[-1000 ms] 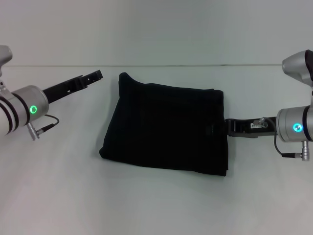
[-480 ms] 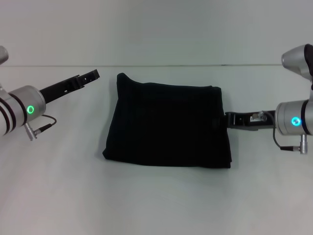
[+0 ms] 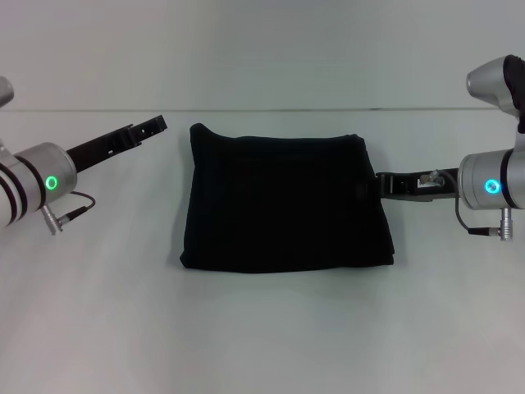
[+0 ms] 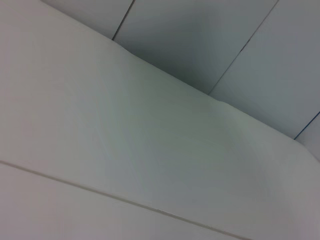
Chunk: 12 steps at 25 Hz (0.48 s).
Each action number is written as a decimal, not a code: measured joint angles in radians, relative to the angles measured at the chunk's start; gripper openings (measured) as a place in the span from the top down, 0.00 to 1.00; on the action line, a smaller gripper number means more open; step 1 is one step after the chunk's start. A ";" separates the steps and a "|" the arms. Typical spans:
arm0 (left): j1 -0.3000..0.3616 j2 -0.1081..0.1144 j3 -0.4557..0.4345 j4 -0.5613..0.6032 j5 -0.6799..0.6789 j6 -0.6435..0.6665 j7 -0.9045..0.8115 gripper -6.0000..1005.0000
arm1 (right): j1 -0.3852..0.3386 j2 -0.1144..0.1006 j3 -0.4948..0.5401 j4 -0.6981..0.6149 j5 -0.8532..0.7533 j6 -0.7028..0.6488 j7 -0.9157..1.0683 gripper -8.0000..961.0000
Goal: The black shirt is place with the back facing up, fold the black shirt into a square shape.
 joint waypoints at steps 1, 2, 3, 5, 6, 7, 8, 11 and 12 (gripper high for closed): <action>0.000 0.000 0.000 0.000 0.000 0.000 0.000 0.13 | 0.000 0.000 0.000 0.000 0.000 0.001 0.000 0.89; 0.000 0.000 0.000 0.000 0.000 0.000 0.000 0.13 | 0.000 0.000 0.000 0.000 0.000 0.001 0.000 0.89; 0.001 0.000 -0.001 0.000 0.000 0.000 0.000 0.13 | 0.000 0.000 0.000 0.000 0.000 0.002 0.000 0.89; 0.001 0.000 -0.001 0.000 -0.001 0.000 -0.001 0.13 | -0.003 0.001 -0.001 0.000 -0.001 0.006 0.001 0.89; 0.001 0.000 -0.001 0.000 -0.001 0.000 -0.002 0.13 | -0.005 0.002 -0.001 0.000 -0.001 0.008 0.000 0.89; 0.001 0.000 -0.001 0.000 -0.001 0.000 -0.002 0.13 | -0.008 0.005 0.000 -0.004 0.000 0.010 -0.007 0.89; 0.001 0.000 -0.001 0.000 -0.001 0.000 -0.003 0.13 | -0.013 0.008 0.002 -0.009 0.000 0.012 -0.018 0.89; -0.004 0.000 -0.001 0.001 -0.001 0.001 -0.003 0.13 | -0.026 0.013 0.013 -0.027 0.006 0.018 -0.060 0.90; -0.006 0.000 -0.001 0.002 -0.001 0.001 -0.003 0.13 | -0.030 0.013 0.016 -0.033 0.007 0.022 -0.064 0.90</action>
